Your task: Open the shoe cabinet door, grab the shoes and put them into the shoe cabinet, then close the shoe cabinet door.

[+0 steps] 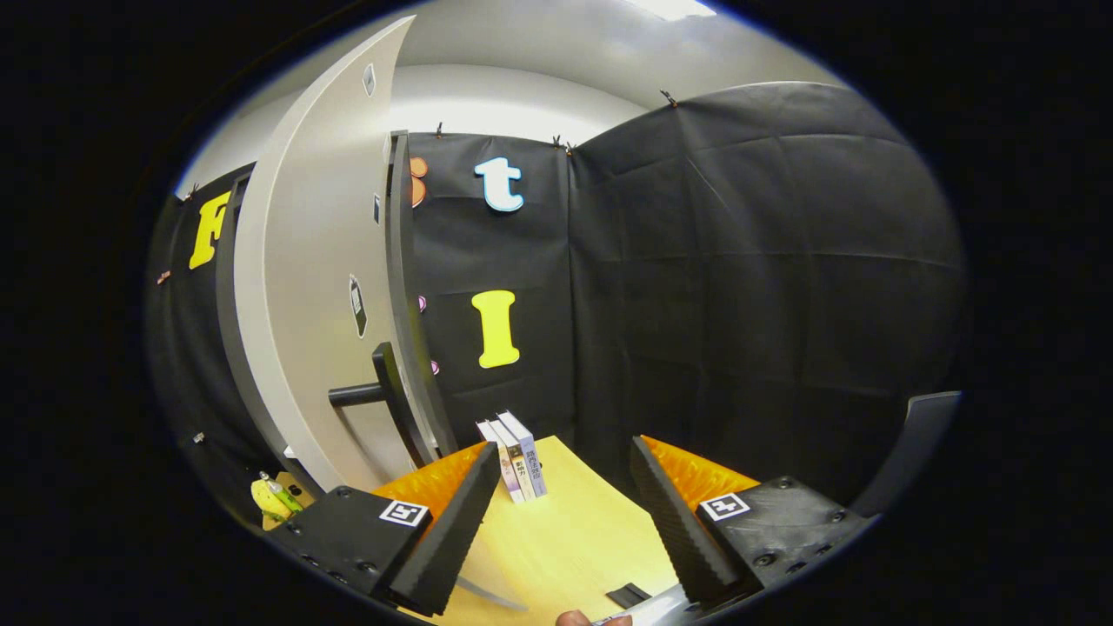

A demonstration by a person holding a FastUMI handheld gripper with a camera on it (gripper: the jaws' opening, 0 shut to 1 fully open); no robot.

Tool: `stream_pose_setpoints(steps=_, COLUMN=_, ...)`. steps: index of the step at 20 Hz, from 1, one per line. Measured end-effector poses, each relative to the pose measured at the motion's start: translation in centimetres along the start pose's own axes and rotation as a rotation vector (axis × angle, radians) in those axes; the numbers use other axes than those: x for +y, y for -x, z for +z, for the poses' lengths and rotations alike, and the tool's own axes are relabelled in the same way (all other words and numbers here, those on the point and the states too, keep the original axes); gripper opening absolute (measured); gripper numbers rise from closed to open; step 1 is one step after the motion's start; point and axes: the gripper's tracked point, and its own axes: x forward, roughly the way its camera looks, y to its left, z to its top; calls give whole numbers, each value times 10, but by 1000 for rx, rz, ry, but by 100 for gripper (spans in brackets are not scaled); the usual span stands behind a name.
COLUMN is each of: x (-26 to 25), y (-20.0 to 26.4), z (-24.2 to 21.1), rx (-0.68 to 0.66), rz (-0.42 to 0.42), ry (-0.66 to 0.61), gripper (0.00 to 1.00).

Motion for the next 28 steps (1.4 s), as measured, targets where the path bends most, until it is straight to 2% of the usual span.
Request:
stream_pose_setpoints(steps=8, x=54, y=24, z=-9, rx=15, rz=99, ry=2, gripper=97)
stream_pose_setpoints(steps=14, x=142, y=50, z=-24, rx=50, rz=261, ry=0, gripper=97)
stream_pose_setpoints(steps=22, x=281, y=56, z=-49, rx=104, rz=505, ry=9, gripper=98)
stream_pose_setpoints(steps=25, x=306, y=60, z=-49, rx=93, rz=539, ry=19, gripper=98)
stream_pose_setpoints(steps=28, x=317, y=60, z=-47, rx=78, rz=536, ry=32, gripper=99)
